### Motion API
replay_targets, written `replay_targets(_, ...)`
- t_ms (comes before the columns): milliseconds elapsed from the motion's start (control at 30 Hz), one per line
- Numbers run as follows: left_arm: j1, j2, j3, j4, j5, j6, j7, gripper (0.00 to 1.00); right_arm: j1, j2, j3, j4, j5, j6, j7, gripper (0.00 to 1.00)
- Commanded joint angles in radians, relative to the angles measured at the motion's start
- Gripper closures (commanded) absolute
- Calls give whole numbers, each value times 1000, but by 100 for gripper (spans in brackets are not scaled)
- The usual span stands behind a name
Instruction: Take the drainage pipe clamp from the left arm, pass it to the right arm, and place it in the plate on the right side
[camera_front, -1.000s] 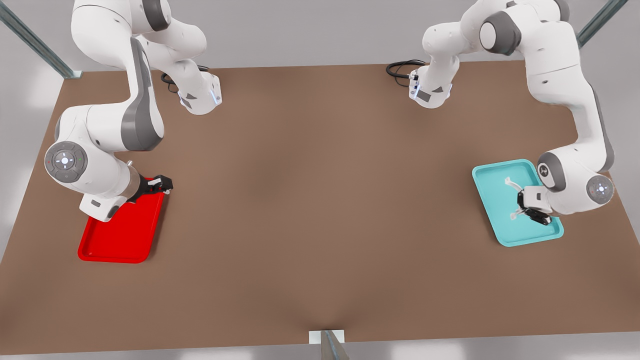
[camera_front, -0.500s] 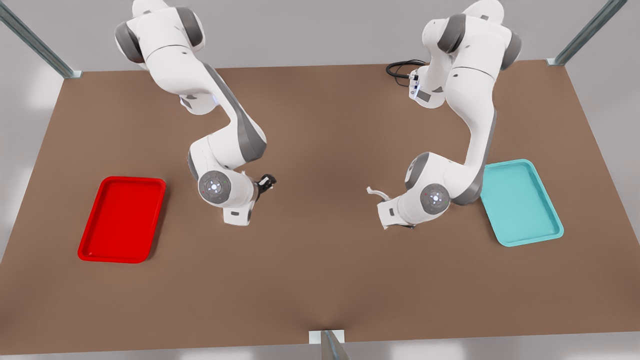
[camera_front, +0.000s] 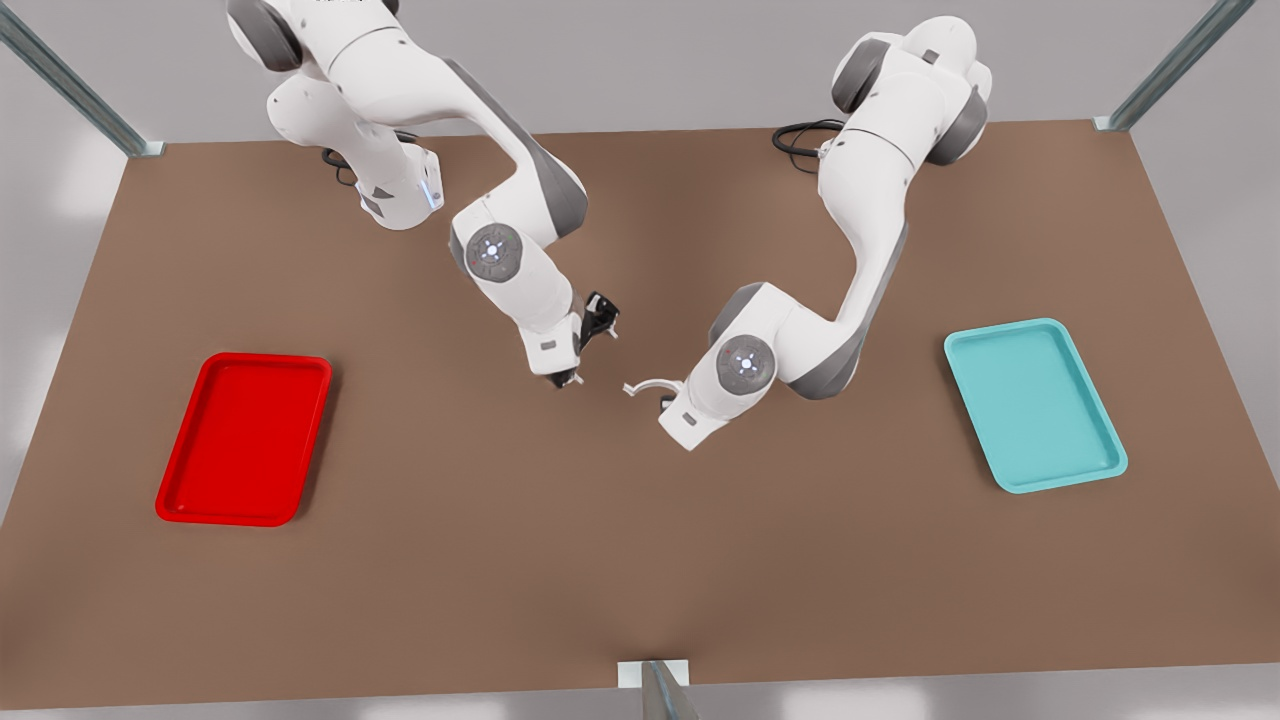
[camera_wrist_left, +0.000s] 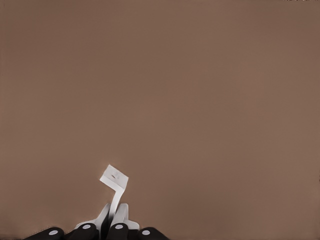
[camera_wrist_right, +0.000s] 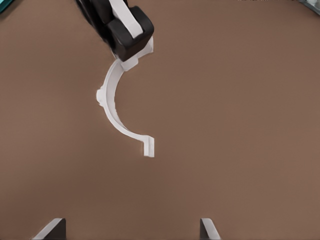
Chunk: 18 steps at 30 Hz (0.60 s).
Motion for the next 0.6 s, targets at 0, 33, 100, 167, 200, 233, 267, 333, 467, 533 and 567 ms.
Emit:
replay_targets(0,-11,13,-6,14,-3,20,-576,79,19,13,0,-27,-11,251,-315,0)
replay_targets(33,-17,31,-6,40,-3,20,-576,79,26,30,1,-27,-46,287,-332,0)
replay_targets(100,-29,42,-7,51,-3,25,-576,79,32,59,1,-25,-73,357,-332,1)
replay_targets(167,-29,45,-7,56,-1,28,-579,79,36,64,3,-30,-76,378,-346,1)
replay_targets(200,-29,47,-7,56,-3,28,-580,79,38,60,7,-36,-74,389,-374,1)
replay_targets(233,-29,47,-7,56,-3,28,-580,79,36,60,7,-36,-74,392,-374,1)
replay_targets(267,-29,47,-7,56,-3,28,-582,79,35,59,7,-37,-74,392,-375,1)
replay_targets(333,-31,47,-7,56,-3,28,-583,79,33,59,7,-37,-73,393,-383,1)
replay_targets(467,-36,45,-7,59,-1,23,-583,79,33,94,6,-36,-145,467,-409,1)
replay_targets(533,-37,42,-7,59,-3,19,-583,79,33,114,6,-24,-166,469,-455,1)
replay_targets(567,-37,42,-7,57,-1,16,-579,79,32,116,6,-24,-168,470,-455,1)
